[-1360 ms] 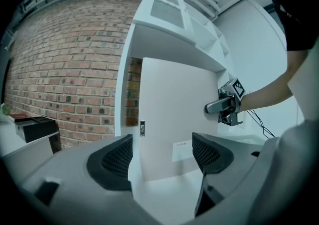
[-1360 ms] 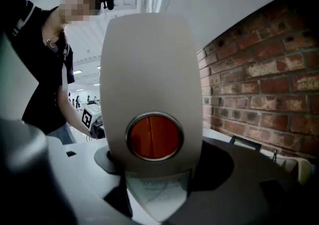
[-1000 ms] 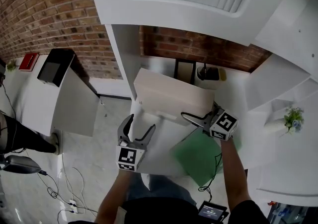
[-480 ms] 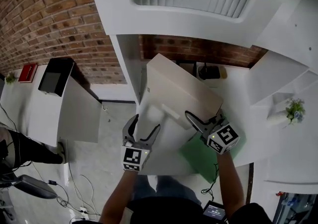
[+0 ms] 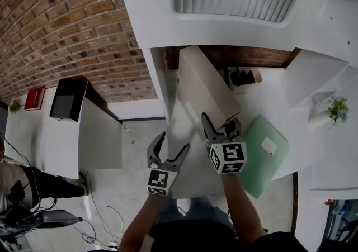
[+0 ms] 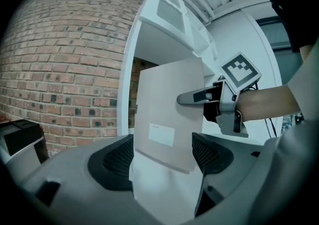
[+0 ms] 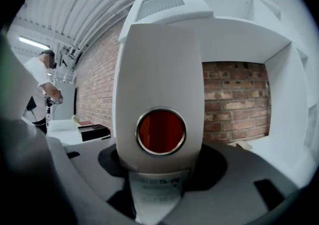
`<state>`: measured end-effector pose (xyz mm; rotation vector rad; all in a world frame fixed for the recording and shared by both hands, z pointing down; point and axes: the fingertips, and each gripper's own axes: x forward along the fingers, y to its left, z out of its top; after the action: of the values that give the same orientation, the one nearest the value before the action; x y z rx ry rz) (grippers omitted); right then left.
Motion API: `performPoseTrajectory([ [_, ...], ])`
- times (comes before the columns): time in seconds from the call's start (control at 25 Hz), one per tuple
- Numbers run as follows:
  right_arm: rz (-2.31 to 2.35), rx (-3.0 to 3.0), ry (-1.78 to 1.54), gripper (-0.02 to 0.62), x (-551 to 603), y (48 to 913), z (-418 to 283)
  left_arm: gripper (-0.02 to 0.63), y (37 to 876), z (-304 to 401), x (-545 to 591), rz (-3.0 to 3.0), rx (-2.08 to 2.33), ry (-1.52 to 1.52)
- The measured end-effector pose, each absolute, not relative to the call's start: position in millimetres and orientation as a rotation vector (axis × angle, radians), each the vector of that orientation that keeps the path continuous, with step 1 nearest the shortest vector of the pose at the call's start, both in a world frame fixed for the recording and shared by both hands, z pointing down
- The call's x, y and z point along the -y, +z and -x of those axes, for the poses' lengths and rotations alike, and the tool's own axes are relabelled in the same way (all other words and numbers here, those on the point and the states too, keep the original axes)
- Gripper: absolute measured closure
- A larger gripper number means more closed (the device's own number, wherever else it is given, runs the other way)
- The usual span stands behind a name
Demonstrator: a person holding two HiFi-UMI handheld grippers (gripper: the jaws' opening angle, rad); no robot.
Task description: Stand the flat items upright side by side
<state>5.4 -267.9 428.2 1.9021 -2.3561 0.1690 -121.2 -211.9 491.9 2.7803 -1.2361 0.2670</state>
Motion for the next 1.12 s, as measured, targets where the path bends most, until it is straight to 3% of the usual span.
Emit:
performPoseTrajectory([
  [0.44,-2.205,2.101,0.214,0.336,306,441,41,0.261,506,162,216,-2.803,1.149,0.317],
  [1.12,-2.284,1.987,0.177,0.325,336,457,74,0.261,513,181,215,-2.794,1.149,0.353],
])
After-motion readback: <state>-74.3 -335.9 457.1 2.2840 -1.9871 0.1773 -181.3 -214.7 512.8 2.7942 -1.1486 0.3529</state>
